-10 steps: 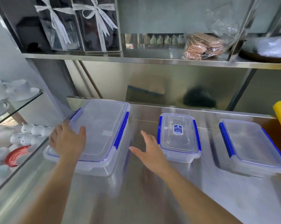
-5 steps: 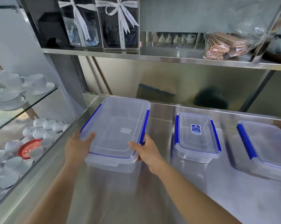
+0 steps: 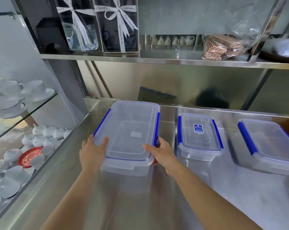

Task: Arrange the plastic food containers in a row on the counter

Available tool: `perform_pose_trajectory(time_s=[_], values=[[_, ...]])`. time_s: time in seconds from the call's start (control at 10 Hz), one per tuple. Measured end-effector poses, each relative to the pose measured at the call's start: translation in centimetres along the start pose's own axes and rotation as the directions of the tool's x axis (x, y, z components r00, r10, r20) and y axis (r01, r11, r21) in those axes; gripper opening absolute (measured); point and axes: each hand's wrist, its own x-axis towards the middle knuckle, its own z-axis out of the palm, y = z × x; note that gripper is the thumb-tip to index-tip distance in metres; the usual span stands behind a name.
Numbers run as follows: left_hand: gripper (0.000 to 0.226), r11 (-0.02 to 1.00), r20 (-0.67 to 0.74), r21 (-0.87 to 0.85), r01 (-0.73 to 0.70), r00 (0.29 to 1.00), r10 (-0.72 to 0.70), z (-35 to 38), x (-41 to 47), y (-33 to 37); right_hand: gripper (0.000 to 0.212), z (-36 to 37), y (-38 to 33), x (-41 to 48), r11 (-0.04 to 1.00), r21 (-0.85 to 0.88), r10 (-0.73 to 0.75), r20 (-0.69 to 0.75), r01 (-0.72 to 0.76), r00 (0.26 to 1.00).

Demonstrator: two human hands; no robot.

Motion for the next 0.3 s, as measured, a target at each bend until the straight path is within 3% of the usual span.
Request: perform_pose_trajectory(time_s=[0.3], values=[[0.068,0.968,0.046,0.249,-0.022,0.999,0.011,-1.6,-1.1,1.5,0.057,-2.4,-3.4,-3.6,0.948,-0.311,-0.082,-0.021,0.071,0.996]])
